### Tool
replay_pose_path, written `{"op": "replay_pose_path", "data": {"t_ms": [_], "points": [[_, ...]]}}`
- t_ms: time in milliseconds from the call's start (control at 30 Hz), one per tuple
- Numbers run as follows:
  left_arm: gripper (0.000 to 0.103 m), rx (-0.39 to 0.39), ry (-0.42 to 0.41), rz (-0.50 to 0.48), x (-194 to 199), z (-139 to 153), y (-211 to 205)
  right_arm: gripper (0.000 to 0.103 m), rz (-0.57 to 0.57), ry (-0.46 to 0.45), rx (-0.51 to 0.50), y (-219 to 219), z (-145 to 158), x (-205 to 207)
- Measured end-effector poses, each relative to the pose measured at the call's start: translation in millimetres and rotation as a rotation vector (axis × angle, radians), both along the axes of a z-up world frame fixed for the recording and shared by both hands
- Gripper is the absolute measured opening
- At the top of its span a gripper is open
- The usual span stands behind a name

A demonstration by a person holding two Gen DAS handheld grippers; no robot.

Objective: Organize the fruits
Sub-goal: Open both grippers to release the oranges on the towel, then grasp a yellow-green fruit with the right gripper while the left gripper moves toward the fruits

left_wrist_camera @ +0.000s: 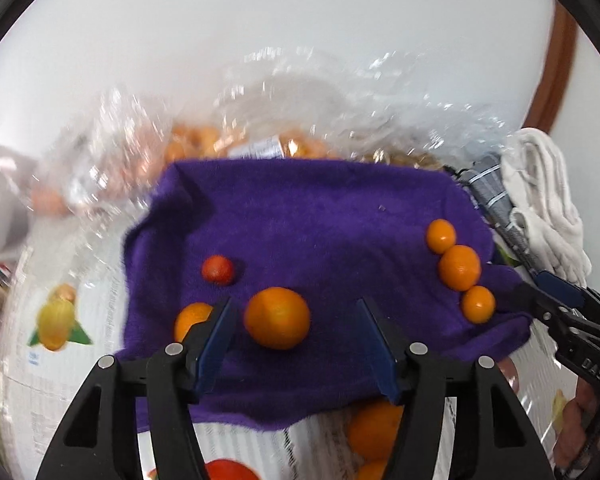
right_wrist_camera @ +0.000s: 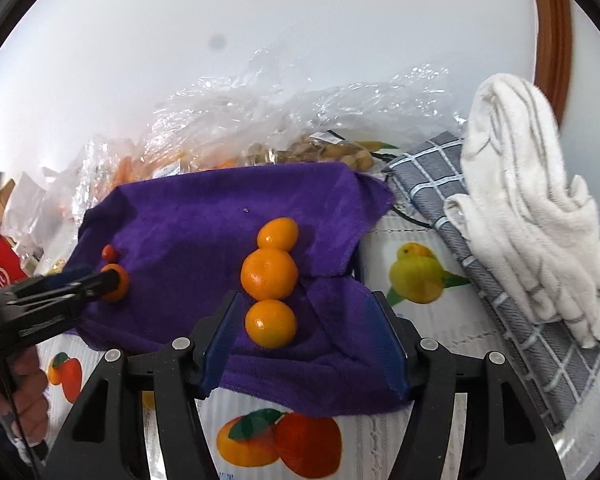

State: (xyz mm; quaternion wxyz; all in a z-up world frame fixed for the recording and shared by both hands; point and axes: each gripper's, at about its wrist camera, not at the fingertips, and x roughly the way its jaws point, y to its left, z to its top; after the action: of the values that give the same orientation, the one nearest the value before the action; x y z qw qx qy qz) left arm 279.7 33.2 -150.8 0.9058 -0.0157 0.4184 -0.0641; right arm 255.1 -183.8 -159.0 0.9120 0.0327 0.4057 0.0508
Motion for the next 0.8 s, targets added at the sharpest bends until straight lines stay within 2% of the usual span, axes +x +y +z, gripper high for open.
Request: {"op": "replay_pose_path", "data": {"t_ms": [133,333,567,700,800], "points": [[0.061,-0.045,-0.021,0.016,-20,10,18,0.064,0.013,0.018,0.033,8,6,-14],[0.061,-0.077,-0.053,0.077,-50,9,52,0.067,0.041,0.019,-0.036,32,9,-35],[0.061,-0.079,-0.027,0.136,-87,-11,86,0.067,0.062,0.016,-0.031,46,6,-55],[0.061,-0.112,-0.002,0.138,-107,-25,105,0.067,0.071,0.009,-0.046,55,6,-65],[0.061,-0.121,-0.017,0.149,-119,-30,115,0.067,0.084,0.011,-0.056,61,4,-70]]}}
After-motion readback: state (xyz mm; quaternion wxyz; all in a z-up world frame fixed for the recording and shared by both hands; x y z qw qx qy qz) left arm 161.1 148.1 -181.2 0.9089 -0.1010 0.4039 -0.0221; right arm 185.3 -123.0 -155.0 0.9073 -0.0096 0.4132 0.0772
